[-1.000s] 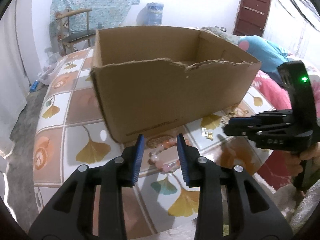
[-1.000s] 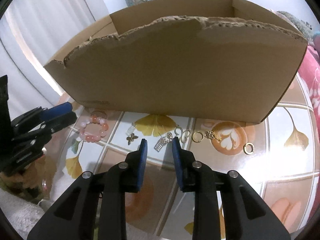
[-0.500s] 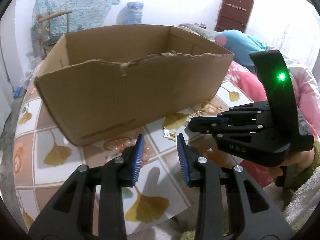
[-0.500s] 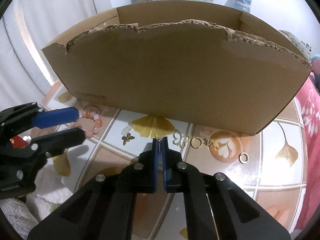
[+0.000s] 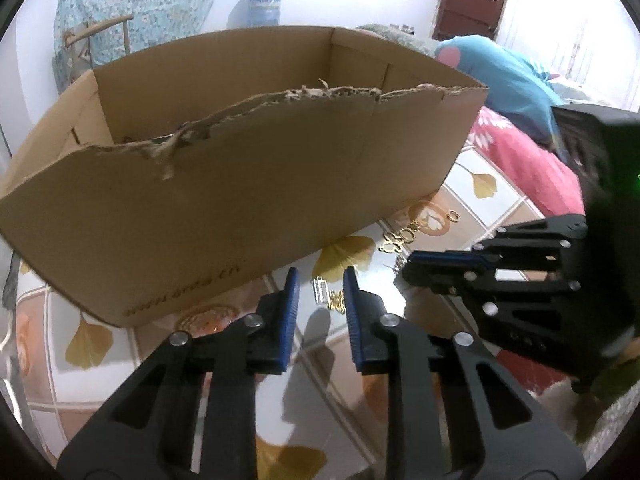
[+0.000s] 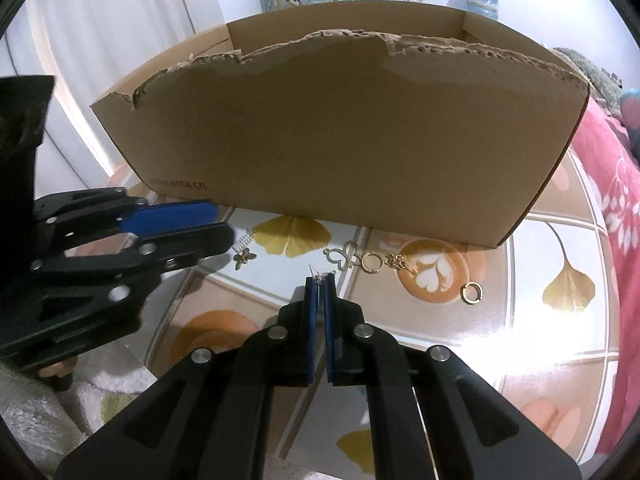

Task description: Organize jewelry

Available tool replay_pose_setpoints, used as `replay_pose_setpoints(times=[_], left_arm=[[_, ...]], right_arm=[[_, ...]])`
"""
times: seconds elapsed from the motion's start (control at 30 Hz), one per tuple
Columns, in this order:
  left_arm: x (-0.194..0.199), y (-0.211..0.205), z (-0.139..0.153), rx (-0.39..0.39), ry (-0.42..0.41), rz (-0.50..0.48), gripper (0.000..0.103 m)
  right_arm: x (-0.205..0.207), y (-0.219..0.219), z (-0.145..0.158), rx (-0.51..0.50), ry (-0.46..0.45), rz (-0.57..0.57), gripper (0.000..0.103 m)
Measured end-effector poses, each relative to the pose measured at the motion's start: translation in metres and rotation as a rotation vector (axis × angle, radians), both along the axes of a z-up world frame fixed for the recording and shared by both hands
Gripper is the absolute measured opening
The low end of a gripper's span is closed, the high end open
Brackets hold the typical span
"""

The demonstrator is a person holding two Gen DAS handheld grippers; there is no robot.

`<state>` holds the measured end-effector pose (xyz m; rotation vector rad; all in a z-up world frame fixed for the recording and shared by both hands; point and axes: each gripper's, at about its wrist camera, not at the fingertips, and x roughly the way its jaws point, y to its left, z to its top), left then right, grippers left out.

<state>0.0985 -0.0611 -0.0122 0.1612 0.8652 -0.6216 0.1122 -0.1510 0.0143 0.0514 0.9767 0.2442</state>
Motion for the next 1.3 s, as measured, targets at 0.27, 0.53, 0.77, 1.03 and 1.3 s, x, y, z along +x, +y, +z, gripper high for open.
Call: replay_pose_setpoints(times=[0.27,0.53,0.77,1.03,1.3], left_arm=[[0.001,-0.022,-0.011,0.162,-0.040,-0.015,0.015],[0.001,-0.030,-0.008,0.178,0.004,-0.033,0.015],[0.016,-0.024,-0.005,0.155,0.096,0.016,0.010],[0.021,-0.029,-0.005,0.206,0.088,0.015,0.005],[0.018,-0.030,-0.004,0.211,0.085,0.011,0.005]], right_arm=[[0.008,-0.005,-0.005,0.054,-0.009,0.004,0.004],[0.015,-0.008,-0.009,0.081,-0.020,0.009,0.004],[0.006,-0.018,-0.011,0.096,-0.025,0.005,0.004],[-0.003,-0.022,-0.007,0.108,-0.030,0.005,0.004],[-0.004,-0.026,-0.007,0.121,-0.035,0.008,0.004]])
